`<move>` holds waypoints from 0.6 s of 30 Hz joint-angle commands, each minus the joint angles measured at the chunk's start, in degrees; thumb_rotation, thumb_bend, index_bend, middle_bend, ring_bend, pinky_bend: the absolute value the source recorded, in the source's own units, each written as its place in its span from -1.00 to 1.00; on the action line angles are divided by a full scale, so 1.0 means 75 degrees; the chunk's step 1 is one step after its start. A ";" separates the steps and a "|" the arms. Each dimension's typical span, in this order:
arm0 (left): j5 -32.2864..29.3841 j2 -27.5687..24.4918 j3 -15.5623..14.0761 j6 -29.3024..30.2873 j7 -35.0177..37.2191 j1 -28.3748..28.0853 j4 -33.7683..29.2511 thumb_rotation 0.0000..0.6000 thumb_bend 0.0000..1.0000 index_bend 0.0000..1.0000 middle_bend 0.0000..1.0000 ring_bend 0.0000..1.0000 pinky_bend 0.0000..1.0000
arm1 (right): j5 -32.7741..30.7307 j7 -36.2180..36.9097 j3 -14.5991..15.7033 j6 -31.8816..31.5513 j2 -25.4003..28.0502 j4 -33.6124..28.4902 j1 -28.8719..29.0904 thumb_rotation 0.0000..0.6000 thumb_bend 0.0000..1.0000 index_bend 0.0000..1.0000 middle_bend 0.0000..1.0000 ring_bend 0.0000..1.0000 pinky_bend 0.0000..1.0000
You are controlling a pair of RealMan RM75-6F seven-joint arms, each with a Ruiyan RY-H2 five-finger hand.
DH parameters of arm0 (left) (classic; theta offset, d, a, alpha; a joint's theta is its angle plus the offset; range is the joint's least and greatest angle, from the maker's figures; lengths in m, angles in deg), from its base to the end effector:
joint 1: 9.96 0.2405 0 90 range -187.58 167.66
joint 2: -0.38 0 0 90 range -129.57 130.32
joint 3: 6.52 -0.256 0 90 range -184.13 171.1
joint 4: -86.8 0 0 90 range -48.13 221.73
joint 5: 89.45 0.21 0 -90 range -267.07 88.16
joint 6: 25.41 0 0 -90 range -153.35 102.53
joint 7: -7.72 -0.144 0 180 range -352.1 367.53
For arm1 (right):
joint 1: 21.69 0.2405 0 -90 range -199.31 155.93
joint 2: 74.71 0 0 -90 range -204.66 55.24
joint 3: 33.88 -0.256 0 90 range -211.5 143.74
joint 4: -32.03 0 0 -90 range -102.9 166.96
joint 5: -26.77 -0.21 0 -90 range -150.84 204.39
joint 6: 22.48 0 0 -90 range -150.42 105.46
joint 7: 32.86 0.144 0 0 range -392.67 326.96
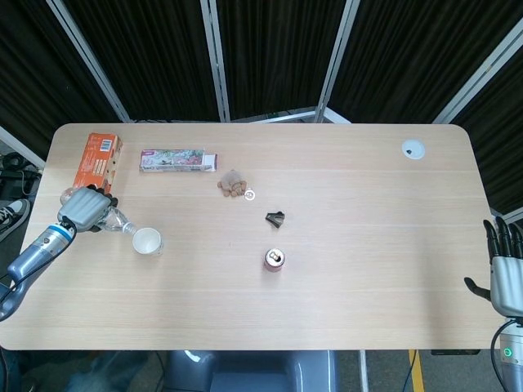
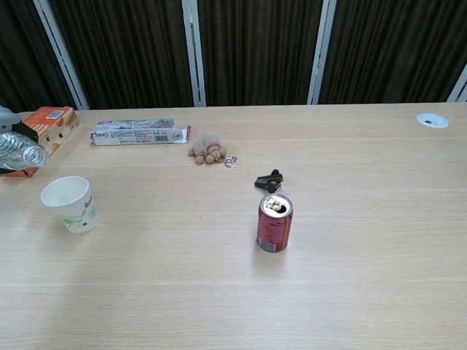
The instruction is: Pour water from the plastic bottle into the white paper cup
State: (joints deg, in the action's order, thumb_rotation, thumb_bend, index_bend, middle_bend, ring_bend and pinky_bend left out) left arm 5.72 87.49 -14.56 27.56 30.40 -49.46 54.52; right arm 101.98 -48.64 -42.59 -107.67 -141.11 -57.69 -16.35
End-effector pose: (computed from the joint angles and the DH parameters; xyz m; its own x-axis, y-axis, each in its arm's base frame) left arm -0.3362 0.3937 0.0844 0.7959 0.2212 0.5637 0.5995 -0.4184 -0.6823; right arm -0.3311 -0.2024 0.1764 0.6117 0.0565 0.7891 -0.7824 0.1908 0.5929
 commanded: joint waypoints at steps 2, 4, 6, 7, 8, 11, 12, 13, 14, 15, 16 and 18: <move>0.0010 0.0006 -0.0008 0.0041 -0.0131 0.0005 0.0067 1.00 -0.19 0.11 -0.08 -0.26 -0.27 | -0.0010 -0.0005 0.0001 0.0014 0.0003 -0.0002 0.0002 1.00 -1.00 -1.00 -1.00 -1.00 -1.00; 0.0015 0.0006 -0.0013 0.0062 -0.0202 0.0011 0.0111 1.00 -0.19 0.11 -0.08 -0.26 -0.27 | -0.0011 -0.0012 0.0002 0.0024 0.0000 0.0001 0.0008 1.00 -1.00 -1.00 -1.00 -1.00 -1.00; 0.0016 0.0011 -0.0016 0.0072 -0.0252 0.0014 0.0144 1.00 -0.19 0.11 -0.08 -0.26 -0.27 | -0.0013 -0.0015 0.0002 0.0030 -0.0003 0.0009 0.0012 1.00 -1.00 -1.00 -1.00 -1.00 -1.00; 0.0020 0.0016 -0.0021 0.0077 -0.0285 0.0015 0.0166 1.00 -0.19 0.11 -0.08 -0.26 -0.27 | -0.0015 -0.0021 0.0001 0.0031 -0.0006 0.0012 0.0014 1.00 -1.00 -1.00 -1.00 -1.00 -1.00; 0.0026 0.0022 -0.0028 0.0082 -0.0312 0.0018 0.0184 1.00 -0.19 0.11 -0.08 -0.26 -0.27 | -0.0017 -0.0024 0.0001 0.0031 -0.0007 0.0011 0.0014 1.00 -1.00 -1.00 -1.00 -1.00 -1.00; 0.0031 0.0050 -0.0037 0.0101 -0.0367 0.0029 0.0241 1.00 -0.19 0.11 -0.08 -0.26 -0.27 | -0.0021 -0.0031 0.0001 0.0025 -0.0010 0.0009 0.0011 1.00 -1.00 -1.00 -1.00 -1.00 -1.00; 0.0044 0.0060 -0.0042 0.0143 -0.0413 0.0037 0.0283 1.00 -0.19 0.11 -0.08 -0.26 -0.27 | -0.0019 -0.0041 0.0004 0.0021 -0.0010 0.0006 0.0010 1.00 -1.00 -1.00 -1.00 -1.00 -1.00; 0.0050 0.0070 -0.0043 0.0182 -0.0440 0.0048 0.0314 1.00 -0.19 0.11 -0.08 -0.26 -0.27 | -0.0017 -0.0046 0.0007 0.0019 -0.0012 0.0004 0.0008 1.00 -1.00 -1.00 -1.00 -1.00 -1.00; 0.0051 0.0078 -0.0043 0.0198 -0.0439 0.0055 0.0332 1.00 -0.19 0.11 -0.08 -0.26 -0.27 | -0.0017 -0.0048 0.0007 0.0018 -0.0012 0.0000 0.0008 1.00 -1.00 -1.00 -1.00 -1.00 -1.00; 0.0046 0.0084 -0.0044 0.0204 -0.0418 0.0064 0.0344 1.00 -0.19 0.11 -0.08 -0.26 -0.27 | -0.0019 -0.0053 0.0006 0.0020 -0.0009 -0.0003 0.0009 1.00 -1.00 -1.00 -1.00 -1.00 -1.00; 0.0044 0.0086 -0.0045 0.0205 -0.0400 0.0067 0.0351 1.00 -0.19 0.11 -0.08 -0.26 -0.27 | -0.0023 -0.0057 0.0006 0.0026 -0.0010 -0.0004 0.0011 1.00 -1.00 -1.00 -1.00 -1.00 -1.00; 0.0043 0.0098 -0.0044 0.0223 -0.0388 0.0072 0.0381 1.00 -0.19 0.11 -0.08 -0.26 -0.27 | -0.0026 -0.0064 0.0007 0.0033 -0.0012 -0.0002 0.0015 1.00 -1.00 -1.00 -1.00 -1.00 -1.00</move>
State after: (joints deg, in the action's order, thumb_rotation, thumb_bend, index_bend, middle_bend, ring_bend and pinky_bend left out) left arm 6.05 88.20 -14.89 29.20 27.48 -48.93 57.36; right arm 101.78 -49.12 -42.54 -107.43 -141.19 -57.71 -16.24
